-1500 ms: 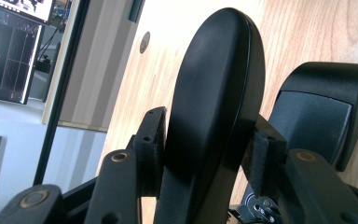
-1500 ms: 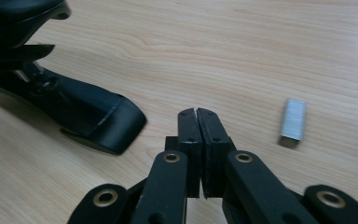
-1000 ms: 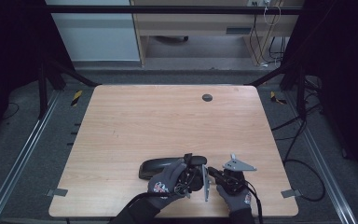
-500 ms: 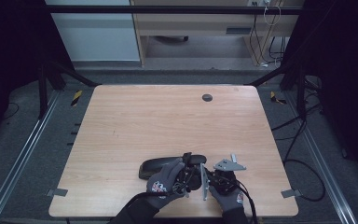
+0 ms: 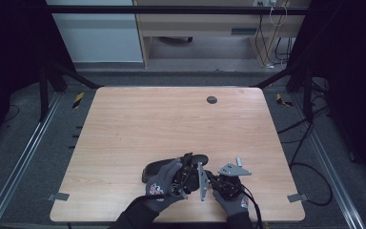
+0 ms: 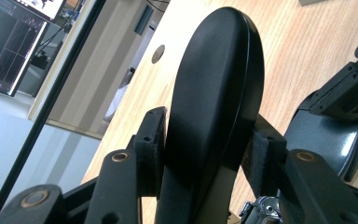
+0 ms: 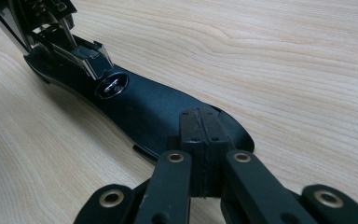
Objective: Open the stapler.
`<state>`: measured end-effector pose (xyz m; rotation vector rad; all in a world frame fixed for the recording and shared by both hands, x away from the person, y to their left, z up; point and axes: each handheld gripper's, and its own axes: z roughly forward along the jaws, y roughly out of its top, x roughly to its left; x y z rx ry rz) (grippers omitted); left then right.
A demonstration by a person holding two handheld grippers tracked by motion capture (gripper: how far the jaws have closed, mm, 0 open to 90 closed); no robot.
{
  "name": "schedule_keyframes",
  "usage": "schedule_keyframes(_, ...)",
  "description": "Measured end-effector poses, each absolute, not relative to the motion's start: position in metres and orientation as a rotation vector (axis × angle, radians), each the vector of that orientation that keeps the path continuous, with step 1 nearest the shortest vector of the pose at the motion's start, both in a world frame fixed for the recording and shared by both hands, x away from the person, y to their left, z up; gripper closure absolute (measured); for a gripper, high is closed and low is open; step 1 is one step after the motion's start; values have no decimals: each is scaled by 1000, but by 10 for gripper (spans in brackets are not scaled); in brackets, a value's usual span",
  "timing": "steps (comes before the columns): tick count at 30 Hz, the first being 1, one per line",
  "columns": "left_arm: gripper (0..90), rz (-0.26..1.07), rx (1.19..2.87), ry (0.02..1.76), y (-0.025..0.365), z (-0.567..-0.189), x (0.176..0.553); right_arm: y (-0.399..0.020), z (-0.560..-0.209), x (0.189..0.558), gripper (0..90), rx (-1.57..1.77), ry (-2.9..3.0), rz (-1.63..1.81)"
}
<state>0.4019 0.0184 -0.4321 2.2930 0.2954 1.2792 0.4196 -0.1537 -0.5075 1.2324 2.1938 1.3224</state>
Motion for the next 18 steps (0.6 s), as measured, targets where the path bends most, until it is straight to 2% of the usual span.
schedule_keyframes(18, 554, 1191, 2170, 386, 45, -411, 403, -152, -508, 419, 900, 1248, 2187, 1340)
